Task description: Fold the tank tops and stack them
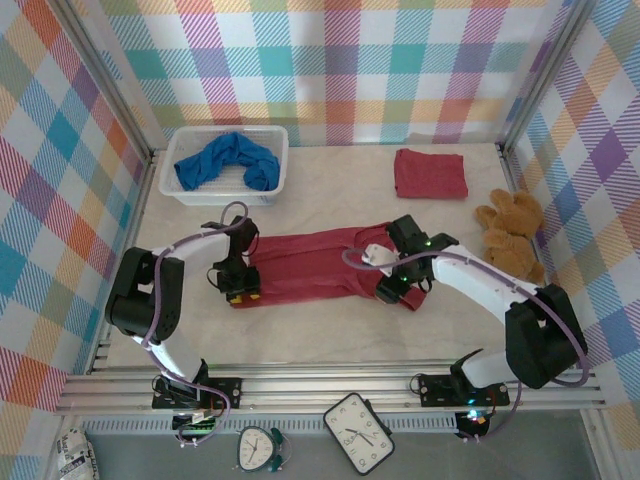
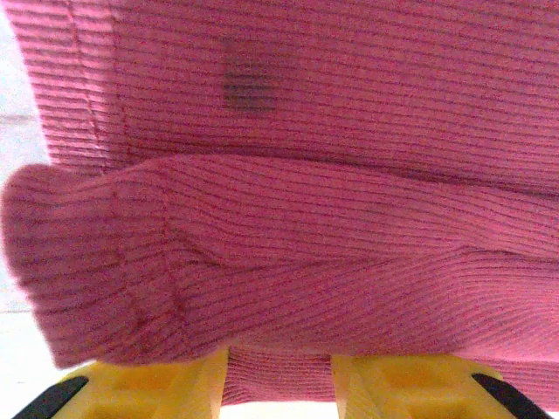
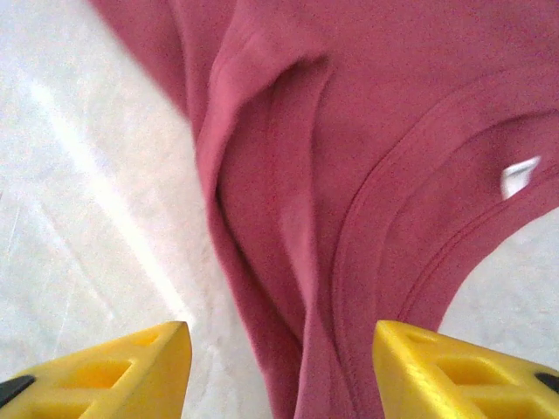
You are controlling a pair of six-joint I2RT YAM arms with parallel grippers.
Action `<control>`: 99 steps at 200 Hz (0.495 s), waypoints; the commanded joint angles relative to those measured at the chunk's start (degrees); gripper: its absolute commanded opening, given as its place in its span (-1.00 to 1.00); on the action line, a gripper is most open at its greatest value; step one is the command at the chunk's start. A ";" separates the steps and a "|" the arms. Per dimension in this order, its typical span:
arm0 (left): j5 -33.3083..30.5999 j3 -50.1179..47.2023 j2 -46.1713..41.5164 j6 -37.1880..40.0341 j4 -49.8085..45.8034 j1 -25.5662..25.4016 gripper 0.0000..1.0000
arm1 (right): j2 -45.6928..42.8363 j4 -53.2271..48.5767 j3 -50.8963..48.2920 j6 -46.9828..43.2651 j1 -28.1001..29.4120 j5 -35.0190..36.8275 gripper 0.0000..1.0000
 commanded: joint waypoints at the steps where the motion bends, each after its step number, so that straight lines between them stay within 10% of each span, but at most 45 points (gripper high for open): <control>1: -6.53 -0.44 1.81 3.15 -2.20 2.97 -0.27 | -2.35 -0.72 -2.37 -1.66 2.69 2.37 0.15; 99: -8.63 3.81 -0.11 6.25 -3.87 8.43 -0.17 | -2.27 3.55 -8.17 -3.12 15.05 7.75 0.11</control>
